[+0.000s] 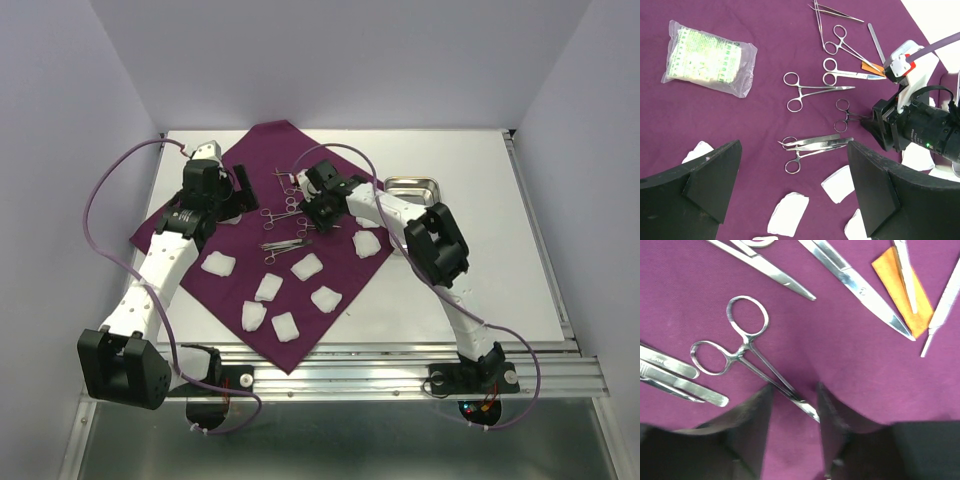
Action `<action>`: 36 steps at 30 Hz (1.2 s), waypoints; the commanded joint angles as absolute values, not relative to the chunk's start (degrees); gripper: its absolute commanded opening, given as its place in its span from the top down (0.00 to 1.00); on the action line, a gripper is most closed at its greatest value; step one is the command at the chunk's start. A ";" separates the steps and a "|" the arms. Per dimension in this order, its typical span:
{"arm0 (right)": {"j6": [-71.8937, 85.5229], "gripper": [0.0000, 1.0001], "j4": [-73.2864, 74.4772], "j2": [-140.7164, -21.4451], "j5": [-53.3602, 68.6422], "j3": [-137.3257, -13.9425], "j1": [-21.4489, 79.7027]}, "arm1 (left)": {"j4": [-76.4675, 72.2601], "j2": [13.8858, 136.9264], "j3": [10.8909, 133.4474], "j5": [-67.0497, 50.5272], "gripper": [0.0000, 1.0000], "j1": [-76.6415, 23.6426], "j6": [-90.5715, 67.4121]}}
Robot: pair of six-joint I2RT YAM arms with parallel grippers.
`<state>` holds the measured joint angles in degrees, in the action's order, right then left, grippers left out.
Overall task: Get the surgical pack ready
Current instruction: Pick up the medical item from the surgical kit.
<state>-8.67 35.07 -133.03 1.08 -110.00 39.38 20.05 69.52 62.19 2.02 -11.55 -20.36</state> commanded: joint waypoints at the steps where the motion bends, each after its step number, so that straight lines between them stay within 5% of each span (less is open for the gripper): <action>1: -8.79 0.57 34.80 -134.56 1.41 -110.83 39.73 | 18.81 68.20 61.70 2.11 0.01 -11.34 -19.42; 16: -7.39 0.97 34.80 -129.11 0.26 -107.14 41.84 | 18.63 68.55 61.79 2.72 0.01 -11.34 -19.34; 36: 1.67 0.99 31.47 -117.16 -2.72 -98.00 41.84 | 18.28 68.99 61.35 2.99 0.01 -11.25 -19.34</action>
